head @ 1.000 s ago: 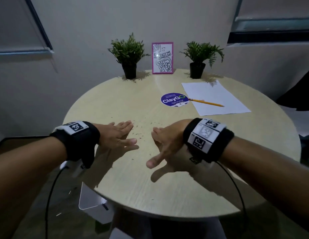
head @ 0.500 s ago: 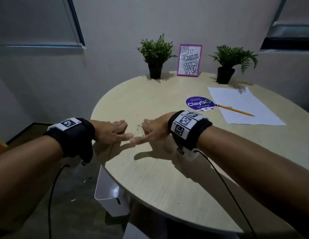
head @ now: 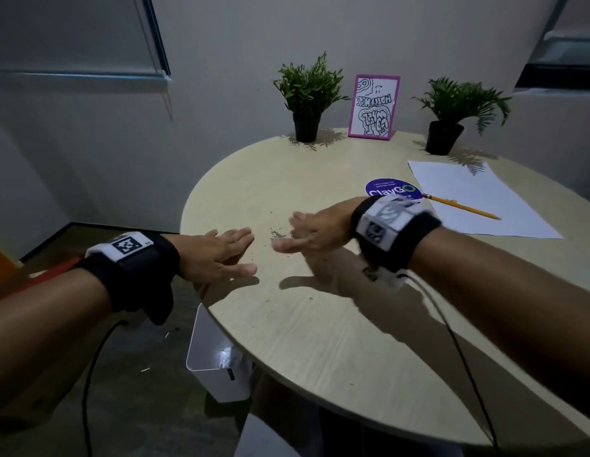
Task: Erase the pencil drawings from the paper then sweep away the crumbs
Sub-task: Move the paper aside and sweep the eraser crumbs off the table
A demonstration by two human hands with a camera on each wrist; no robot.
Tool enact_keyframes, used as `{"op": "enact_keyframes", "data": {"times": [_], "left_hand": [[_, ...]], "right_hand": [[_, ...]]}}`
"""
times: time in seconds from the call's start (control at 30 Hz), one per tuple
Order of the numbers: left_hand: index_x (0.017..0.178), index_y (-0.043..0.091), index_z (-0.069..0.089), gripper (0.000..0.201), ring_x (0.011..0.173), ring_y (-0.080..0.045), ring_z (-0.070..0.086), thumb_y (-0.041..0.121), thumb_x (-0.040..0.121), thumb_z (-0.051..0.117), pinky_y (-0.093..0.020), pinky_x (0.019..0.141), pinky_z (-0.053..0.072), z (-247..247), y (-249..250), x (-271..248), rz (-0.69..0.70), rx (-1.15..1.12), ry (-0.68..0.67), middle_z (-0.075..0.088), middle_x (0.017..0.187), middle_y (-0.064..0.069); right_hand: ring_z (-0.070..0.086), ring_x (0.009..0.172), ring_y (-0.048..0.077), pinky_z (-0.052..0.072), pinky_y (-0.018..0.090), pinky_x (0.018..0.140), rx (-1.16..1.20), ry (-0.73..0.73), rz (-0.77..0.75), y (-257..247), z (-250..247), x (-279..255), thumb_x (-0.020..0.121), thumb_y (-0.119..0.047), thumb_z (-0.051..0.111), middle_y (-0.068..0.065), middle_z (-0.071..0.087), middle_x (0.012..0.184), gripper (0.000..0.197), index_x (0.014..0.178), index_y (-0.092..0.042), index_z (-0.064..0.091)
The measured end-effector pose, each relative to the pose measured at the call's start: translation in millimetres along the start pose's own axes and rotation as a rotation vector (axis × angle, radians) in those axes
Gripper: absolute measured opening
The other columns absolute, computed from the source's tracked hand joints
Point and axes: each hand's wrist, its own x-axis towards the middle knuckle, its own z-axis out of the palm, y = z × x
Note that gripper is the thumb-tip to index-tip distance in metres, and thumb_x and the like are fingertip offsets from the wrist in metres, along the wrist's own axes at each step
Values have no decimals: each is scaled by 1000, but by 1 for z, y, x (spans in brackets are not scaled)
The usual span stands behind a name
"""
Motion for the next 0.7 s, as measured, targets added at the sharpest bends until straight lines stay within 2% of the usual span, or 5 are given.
{"op": "enact_keyframes", "data": {"times": [0.13, 0.2, 0.37, 0.53, 0.7], "left_hand": [[158, 19, -13, 130, 151, -13, -14, 101, 57, -4, -37, 124, -7, -9, 23, -1, 97, 125, 20, -18, 165, -1], [158, 20, -12, 109, 151, -12, -16, 89, 76, 7, -38, 124, -7, -12, 54, -3, 230, 138, 47, -19, 164, 0], [158, 25, -9, 86, 150, -10, -17, 71, 92, 20, -38, 121, -11, -3, 120, 5, 488, 159, 42, -17, 164, 6], [157, 25, -14, 90, 151, -11, -17, 74, 89, 19, -43, 123, -10, -7, 97, 21, 279, 162, -19, -21, 163, 5], [156, 12, -17, 102, 152, -21, -13, 78, 84, 13, -42, 124, -6, -24, 78, 21, 31, 257, 25, -21, 164, -8]], "right_hand": [[31, 147, 28, 21, 50, 121, -125, -72, 133, 47, 6, -53, 59, -96, 12, 6, 28, 163, 130, 152, -8, 34], [37, 144, 28, 27, 51, 119, -120, -127, 167, 64, 20, -71, 44, -106, 12, 5, 34, 160, 144, 151, -12, 37], [39, 140, 24, 33, 48, 114, -62, -197, 198, 68, 54, -94, 44, -105, 17, 0, 18, 165, 141, 155, -17, 23], [19, 152, 24, 22, 43, 122, -70, -202, 168, 57, 71, -110, 58, -95, 27, 1, -9, 168, 133, 160, -14, 0], [33, 145, 25, 35, 45, 113, -85, -164, 235, 72, 71, -118, 49, -101, 25, 6, 6, 168, 137, 151, -9, 28]]}}
